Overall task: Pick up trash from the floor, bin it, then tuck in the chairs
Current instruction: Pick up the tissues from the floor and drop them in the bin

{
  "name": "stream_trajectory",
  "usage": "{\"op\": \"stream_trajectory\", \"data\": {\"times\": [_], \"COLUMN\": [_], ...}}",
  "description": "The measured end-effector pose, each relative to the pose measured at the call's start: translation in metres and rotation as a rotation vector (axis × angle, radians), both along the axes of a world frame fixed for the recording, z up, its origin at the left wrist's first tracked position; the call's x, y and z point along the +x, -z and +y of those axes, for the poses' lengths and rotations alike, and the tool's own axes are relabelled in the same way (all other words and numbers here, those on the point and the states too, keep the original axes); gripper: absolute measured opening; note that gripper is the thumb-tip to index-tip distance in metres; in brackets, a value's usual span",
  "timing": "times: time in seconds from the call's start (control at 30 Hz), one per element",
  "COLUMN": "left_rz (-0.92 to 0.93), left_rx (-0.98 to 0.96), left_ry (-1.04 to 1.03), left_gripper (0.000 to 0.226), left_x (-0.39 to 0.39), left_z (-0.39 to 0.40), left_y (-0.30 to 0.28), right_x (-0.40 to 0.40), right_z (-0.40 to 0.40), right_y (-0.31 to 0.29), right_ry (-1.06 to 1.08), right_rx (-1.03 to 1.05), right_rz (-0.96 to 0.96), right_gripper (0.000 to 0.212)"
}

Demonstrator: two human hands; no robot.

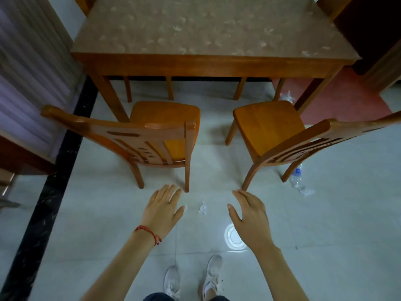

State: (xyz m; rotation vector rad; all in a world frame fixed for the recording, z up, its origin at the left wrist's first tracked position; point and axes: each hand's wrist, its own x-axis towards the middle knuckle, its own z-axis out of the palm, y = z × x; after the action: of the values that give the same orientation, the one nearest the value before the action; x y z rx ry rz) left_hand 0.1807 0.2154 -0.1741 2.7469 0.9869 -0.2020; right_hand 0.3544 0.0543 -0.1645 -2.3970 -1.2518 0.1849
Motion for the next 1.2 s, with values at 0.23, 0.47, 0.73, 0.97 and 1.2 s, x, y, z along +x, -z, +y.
{"op": "stream_trajectory", "data": {"times": [0.23, 0.47, 0.73, 0.97, 1.2], "left_rz": [0.027, 0.02, -0.012, -0.025, -0.056], "left_rx": [-0.04, -0.095, -0.16, -0.177, -0.23], "left_ry": [-0.066, -0.106, -0.117, -0.117, -0.143], "left_gripper": [0.052, 0.053, 0.06, 0.059, 0.066], "left_x": [0.03, 0.038, 0.03, 0.037, 0.042], "left_z": [-0.001, 0.011, 0.03, 0.042, 0.054], "left_y": [0.051, 0.12, 0.23, 0.339, 0.453], "right_x": [0.032, 0.038, 0.042, 0.061, 0.077], "right_z": [0.015, 0.025, 0.04, 0.053, 0.071], "right_y": [0.066, 0.143, 0.252, 0.353, 0.461], "right_ry": [-0.097, -0.091, -0.104, -0.145, -0.214], "right_rx": [-0.032, -0.061, -0.079, -0.096, -0.056], "right_rz": [0.027, 0.069, 0.068, 0.073, 0.091], "right_gripper": [0.044, 0.044, 0.039, 0.047, 0.047]}}
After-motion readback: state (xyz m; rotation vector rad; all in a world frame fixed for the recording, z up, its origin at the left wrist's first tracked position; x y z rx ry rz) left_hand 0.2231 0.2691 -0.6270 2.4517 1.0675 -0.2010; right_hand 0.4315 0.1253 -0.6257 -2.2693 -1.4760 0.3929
